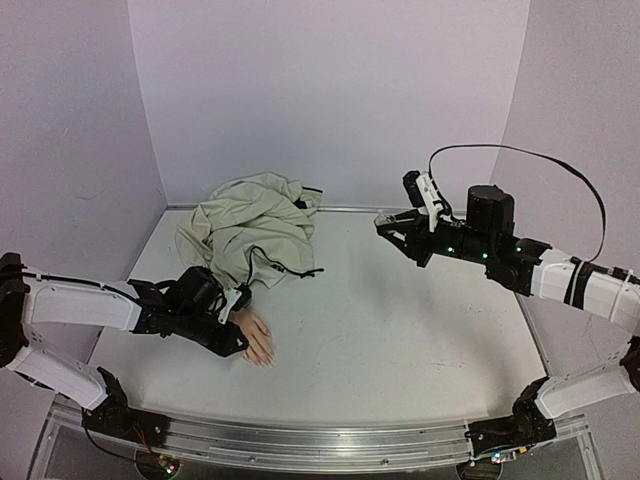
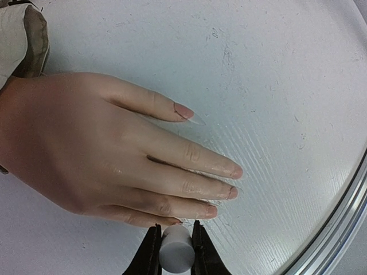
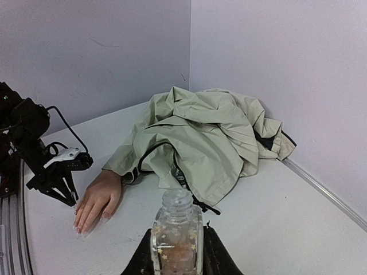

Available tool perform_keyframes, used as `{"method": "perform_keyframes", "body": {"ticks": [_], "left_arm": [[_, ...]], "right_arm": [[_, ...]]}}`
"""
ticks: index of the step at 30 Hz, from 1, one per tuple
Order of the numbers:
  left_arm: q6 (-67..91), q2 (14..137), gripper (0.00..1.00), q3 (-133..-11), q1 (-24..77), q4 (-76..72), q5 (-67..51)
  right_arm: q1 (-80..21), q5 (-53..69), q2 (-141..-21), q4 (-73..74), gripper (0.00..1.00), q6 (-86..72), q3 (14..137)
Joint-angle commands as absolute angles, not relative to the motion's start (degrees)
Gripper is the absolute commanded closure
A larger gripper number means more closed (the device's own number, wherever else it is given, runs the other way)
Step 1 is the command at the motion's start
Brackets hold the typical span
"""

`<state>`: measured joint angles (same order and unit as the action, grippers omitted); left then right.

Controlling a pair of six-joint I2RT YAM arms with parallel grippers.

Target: Paint the nails

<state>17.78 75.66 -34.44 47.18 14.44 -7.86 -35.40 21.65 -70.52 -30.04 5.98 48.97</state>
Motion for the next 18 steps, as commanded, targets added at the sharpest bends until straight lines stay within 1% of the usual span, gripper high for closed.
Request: {"method": "perform_keyframes", "body": {"ticks": [1, 18], "left_arm": [[17.05, 75.79, 1.00, -36.36, 47.37, 14.06, -7.47], [16.63, 77.51, 1.00, -36.65, 47.36, 13.55, -8.21]], "right_arm": [[-35.51, 22.78, -69.79, -33.40, 1.00, 5.62, 50.99], [-35.51, 22.77, -69.76, -33.40, 1.00, 5.62, 50.98]]}}
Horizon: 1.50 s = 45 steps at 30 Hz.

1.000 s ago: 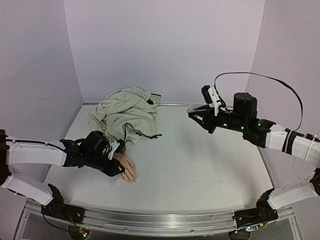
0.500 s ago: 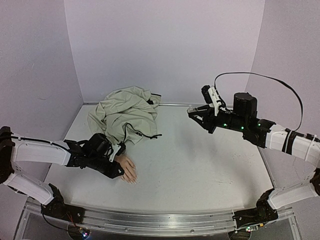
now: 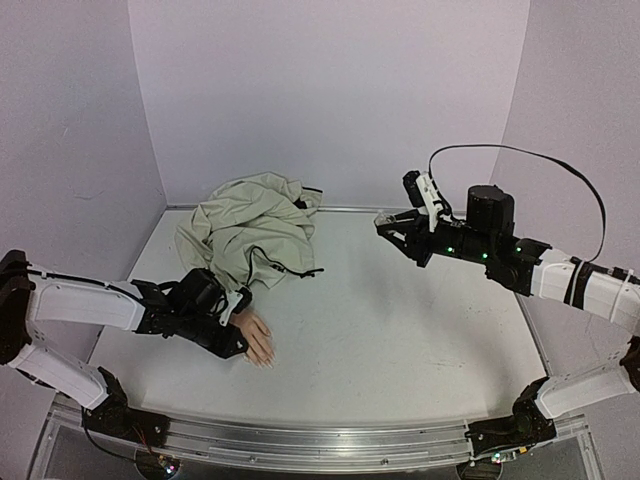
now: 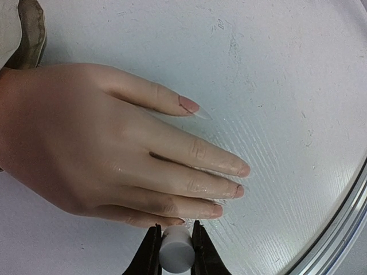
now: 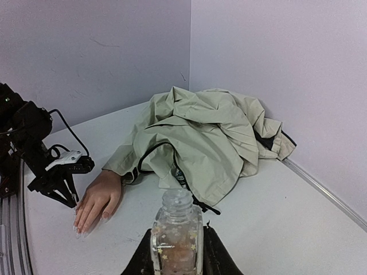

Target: Paint the nails

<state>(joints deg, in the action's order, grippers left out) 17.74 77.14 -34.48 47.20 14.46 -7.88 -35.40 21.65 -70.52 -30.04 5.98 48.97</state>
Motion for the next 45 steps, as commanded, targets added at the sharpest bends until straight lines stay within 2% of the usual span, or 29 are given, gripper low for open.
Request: {"method": "perform_keyframes", "body": {"ticks": [1, 18, 27, 45], "left_arm": [[16.61, 77.52, 1.00, -36.65, 47.37, 13.54, -8.38], [16.19, 76.89, 1.00, -36.00, 47.53, 12.66, -12.09], [18.67, 70.94, 1.00, -34.61, 47.64, 12.90, -9.63], [18.02, 75.73, 1.00, -35.53, 47.63, 13.46, -6.77]], "right_arm": [[-35.51, 22.80, -69.74, -33.40, 1.00, 5.64, 50.98], [-35.51, 22.79, -69.96, -33.40, 1.00, 5.55, 51.06], [-35.53, 22.89, -70.13, -33.40, 1.00, 5.54, 51.06], [-35.51, 22.81, -70.05, -33.35, 1.00, 5.52, 51.24]]}}
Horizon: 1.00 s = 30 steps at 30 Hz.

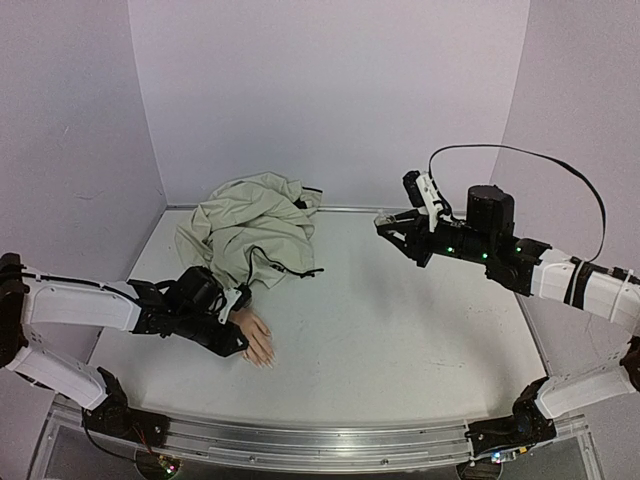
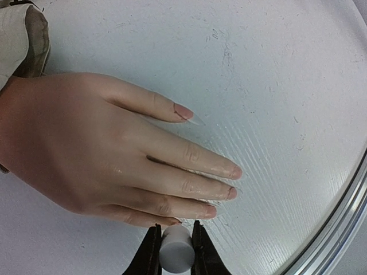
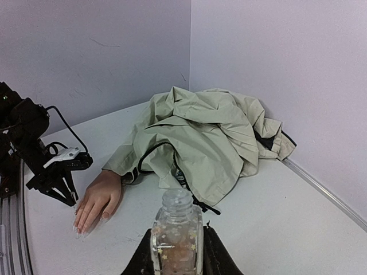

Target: Paint the nails

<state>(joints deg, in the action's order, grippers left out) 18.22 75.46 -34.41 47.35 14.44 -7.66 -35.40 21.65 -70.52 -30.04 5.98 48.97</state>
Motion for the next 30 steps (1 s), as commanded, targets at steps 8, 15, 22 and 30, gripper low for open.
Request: {"method": "perform_keyframes", "body": {"ticks": [8, 15, 22, 30], "left_arm": [[17.68, 77.25, 1.00, -36.10, 47.64, 13.36, -6.86], [17.58, 78.09, 1.00, -36.36, 47.64, 13.36, -6.90], [16.85, 78.06, 1.00, -36.22, 47.64, 12.70, -8.61], [16.49, 76.01, 1.00, -35.39, 47.64, 11.26, -12.23]], "right_arm": [[-35.51, 22.77, -69.96, -33.32, 1.00, 5.57, 51.24], [-35.51, 22.78, -70.09, -33.38, 1.00, 5.54, 51.33], [-35.51, 22.85, -70.40, -33.40, 1.00, 5.55, 51.33], [-35.51, 22.75, -70.49, -33.33, 1.00, 5.54, 51.33]]}}
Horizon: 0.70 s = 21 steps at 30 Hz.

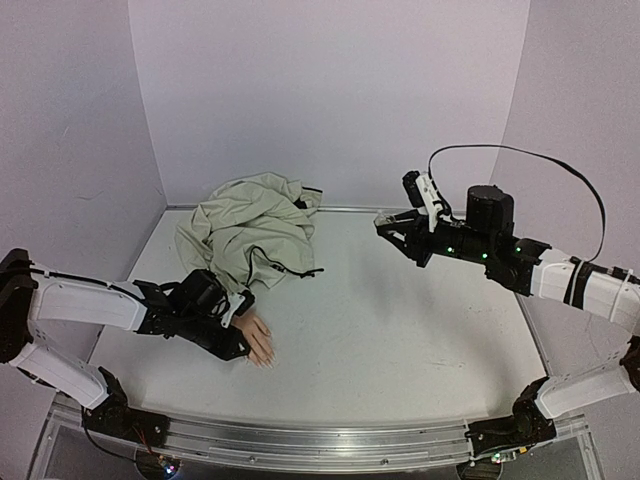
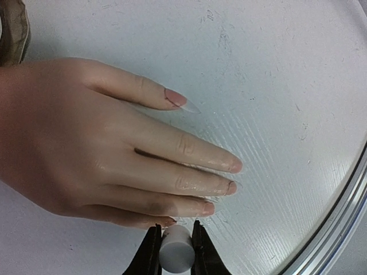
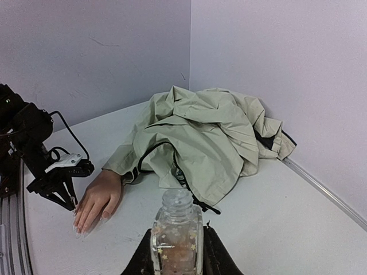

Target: Paint the nails

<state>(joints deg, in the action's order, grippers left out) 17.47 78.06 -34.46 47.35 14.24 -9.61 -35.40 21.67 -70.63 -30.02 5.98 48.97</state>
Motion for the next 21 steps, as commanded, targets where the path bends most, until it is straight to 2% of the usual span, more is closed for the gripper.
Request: {"method": "perform_keyframes", "body": {"ticks": [1, 11, 16, 21], "left_arm": [[16.63, 75.49, 1.00, -35.23, 47.64, 11.30, -12.41], [20.83, 65.60, 1.00, -34.13, 47.64, 12.89, -14.76], [22.76, 58.85, 1.00, -38.86, 47.64, 14.86, -15.14], [24.44, 57.50, 1.00, -45.89, 47.64, 17.76, -13.14]], "right_arm": [[-35.51, 22.76, -70.49, -33.35, 1.00, 5.60, 51.33], [-35.51, 23.17, -70.70, -33.40, 1.00, 5.36, 51.71], [-35.51, 23.98, -71.30, -33.20, 1.00, 4.56, 52.27], [-35.59, 24.91, -71.81, -33.65, 1.00, 2.34, 52.00]]}}
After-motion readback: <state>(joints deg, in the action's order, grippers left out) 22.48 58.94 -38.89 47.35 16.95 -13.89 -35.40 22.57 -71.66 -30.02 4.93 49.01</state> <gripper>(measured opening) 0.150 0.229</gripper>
